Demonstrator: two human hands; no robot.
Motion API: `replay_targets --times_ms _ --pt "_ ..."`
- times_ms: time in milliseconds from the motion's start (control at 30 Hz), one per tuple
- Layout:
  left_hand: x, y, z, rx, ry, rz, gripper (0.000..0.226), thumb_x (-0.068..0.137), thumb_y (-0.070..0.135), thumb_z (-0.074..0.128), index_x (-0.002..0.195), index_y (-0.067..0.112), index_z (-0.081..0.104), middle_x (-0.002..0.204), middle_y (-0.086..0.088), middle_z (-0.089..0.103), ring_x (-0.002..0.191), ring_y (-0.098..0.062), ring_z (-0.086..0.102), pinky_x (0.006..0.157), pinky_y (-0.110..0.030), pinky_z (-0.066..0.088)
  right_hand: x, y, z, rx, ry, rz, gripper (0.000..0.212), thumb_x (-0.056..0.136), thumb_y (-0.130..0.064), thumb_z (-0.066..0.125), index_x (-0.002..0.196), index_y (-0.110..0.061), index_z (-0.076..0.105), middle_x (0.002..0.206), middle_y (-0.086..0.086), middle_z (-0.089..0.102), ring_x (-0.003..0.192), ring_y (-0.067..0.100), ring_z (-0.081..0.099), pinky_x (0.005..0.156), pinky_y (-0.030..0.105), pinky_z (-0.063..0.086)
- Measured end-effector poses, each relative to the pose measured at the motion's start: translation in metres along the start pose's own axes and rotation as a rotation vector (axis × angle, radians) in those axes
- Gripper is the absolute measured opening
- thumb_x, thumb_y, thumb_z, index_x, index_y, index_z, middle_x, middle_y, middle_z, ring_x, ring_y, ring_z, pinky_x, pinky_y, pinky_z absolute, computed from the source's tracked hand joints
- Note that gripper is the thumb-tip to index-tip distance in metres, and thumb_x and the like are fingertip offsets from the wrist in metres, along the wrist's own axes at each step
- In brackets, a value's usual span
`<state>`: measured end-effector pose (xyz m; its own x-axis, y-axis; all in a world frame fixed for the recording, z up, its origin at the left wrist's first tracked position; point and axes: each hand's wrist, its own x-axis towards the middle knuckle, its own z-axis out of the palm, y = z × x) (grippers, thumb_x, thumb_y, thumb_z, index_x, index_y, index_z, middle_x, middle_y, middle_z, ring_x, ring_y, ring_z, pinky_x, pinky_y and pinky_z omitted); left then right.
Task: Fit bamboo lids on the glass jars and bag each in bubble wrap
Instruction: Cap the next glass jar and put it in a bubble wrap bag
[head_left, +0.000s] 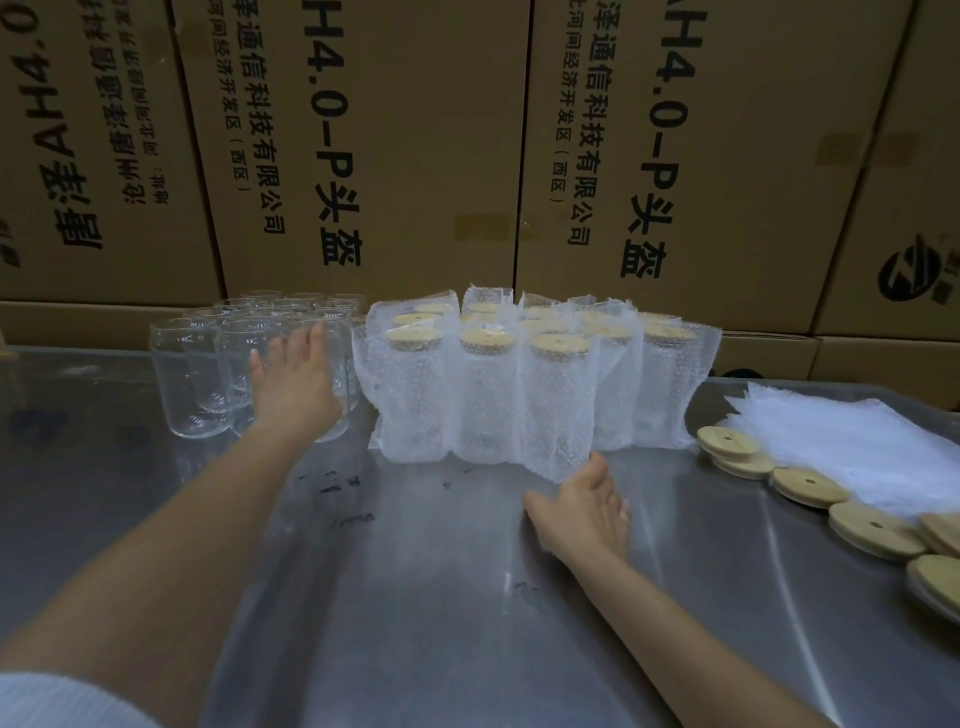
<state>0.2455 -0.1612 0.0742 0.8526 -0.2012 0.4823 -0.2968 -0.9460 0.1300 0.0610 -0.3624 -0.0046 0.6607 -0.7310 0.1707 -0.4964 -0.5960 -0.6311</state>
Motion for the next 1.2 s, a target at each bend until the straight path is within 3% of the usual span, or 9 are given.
replay_targets --times_ms 133,300,433,533,633,833,933,1033,1200 --pt "-0.02 0.0 0.001 0.042 0.17 0.079 0.047 0.089 0.006 0.057 0.134 0.007 0.043 0.135 -0.016 0.039 0.127 -0.038 0.03 0.117 -0.05 0.008 -0.001 -0.001 -0.001 0.021 0.022 0.011 0.087 0.085 -0.038 0.058 0.147 -0.004 0.008 0.153 0.016 0.026 0.144 0.028 0.022 0.119 0.04 0.014" --pt "-0.05 -0.013 0.002 0.036 0.252 0.24 0.013 0.089 0.005 0.059 0.097 0.003 0.069 0.098 -0.017 0.06 0.094 -0.037 0.047 0.097 -0.048 0.029 -0.007 -0.002 -0.004 0.101 0.082 0.021 0.079 0.086 -0.034 0.058 0.146 -0.005 0.014 0.151 0.016 0.029 0.141 0.028 0.028 0.116 0.039 0.019" --pt "-0.085 -0.02 -0.011 -0.04 0.422 0.362 0.011 0.082 0.01 0.058 0.079 0.002 0.066 0.08 -0.016 0.062 0.073 -0.035 0.051 0.078 -0.046 0.038 -0.012 0.0 -0.014 0.359 0.177 0.048 0.071 0.087 -0.024 0.059 0.145 -0.009 0.021 0.146 0.014 0.034 0.126 0.031 0.045 0.101 0.04 0.037" --pt "-0.121 -0.018 -0.03 -0.155 0.472 0.37 0.032 0.082 0.029 0.042 0.078 0.006 0.064 0.083 -0.013 0.061 0.089 -0.036 0.046 0.083 -0.042 0.032 -0.019 0.004 -0.02 0.51 0.203 0.049 0.065 0.088 -0.019 0.059 0.143 -0.012 0.025 0.144 0.01 0.032 0.116 0.03 0.05 0.084 0.035 0.039" --pt "-0.154 -0.006 -0.048 -0.246 0.42 0.371 0.034 0.081 0.037 0.04 0.078 0.01 0.061 0.087 -0.006 0.057 0.098 -0.04 0.046 0.088 -0.038 0.03 -0.027 0.008 -0.023 0.573 0.192 0.015 0.06 0.087 -0.019 0.061 0.139 -0.013 0.031 0.139 0.008 0.034 0.117 0.028 0.049 0.085 0.033 0.037" --pt "-0.194 0.049 -0.073 -0.484 0.409 0.539 0.025 0.083 0.037 0.047 0.076 0.013 0.052 0.086 0.002 0.046 0.098 -0.024 0.034 0.085 -0.022 0.021 -0.054 0.013 -0.036 0.822 -0.12 -0.168 0.041 0.087 -0.026 0.071 0.119 -0.02 0.047 0.116 0.001 0.056 0.107 0.013 0.056 0.088 0.027 0.045" --pt "-0.199 0.078 -0.076 -0.625 0.352 0.566 0.023 0.084 0.04 0.047 0.077 0.018 0.046 0.084 0.006 0.042 0.095 -0.019 0.031 0.084 -0.021 0.022 -0.071 0.017 -0.049 0.955 -0.252 -0.208 0.053 0.072 -0.053 0.074 0.113 -0.029 0.051 0.106 -0.004 0.064 0.099 0.004 0.062 0.079 0.018 0.043" --pt "-0.2 0.102 -0.077 -0.768 0.291 0.538 0.024 0.086 0.043 0.045 0.077 0.022 0.041 0.081 0.012 0.037 0.092 -0.017 0.03 0.084 -0.015 0.026 -0.079 0.029 -0.057 0.995 -0.312 -0.27 0.065 0.064 -0.056 0.072 0.12 -0.031 0.049 0.115 0.0 0.064 0.102 0.001 0.063 0.08 0.016 0.047" --pt "-0.205 0.138 -0.074 -0.895 0.241 0.508 0.023 0.083 0.046 0.045 0.077 0.024 0.041 0.086 0.017 0.035 0.096 -0.013 0.03 0.083 -0.004 0.026 -0.089 0.04 -0.061 0.86 -0.297 -0.373 0.081 0.048 -0.057 0.079 0.12 -0.035 0.047 0.122 -0.006 0.06 0.113 0.007 0.059 0.094 0.04 0.052"
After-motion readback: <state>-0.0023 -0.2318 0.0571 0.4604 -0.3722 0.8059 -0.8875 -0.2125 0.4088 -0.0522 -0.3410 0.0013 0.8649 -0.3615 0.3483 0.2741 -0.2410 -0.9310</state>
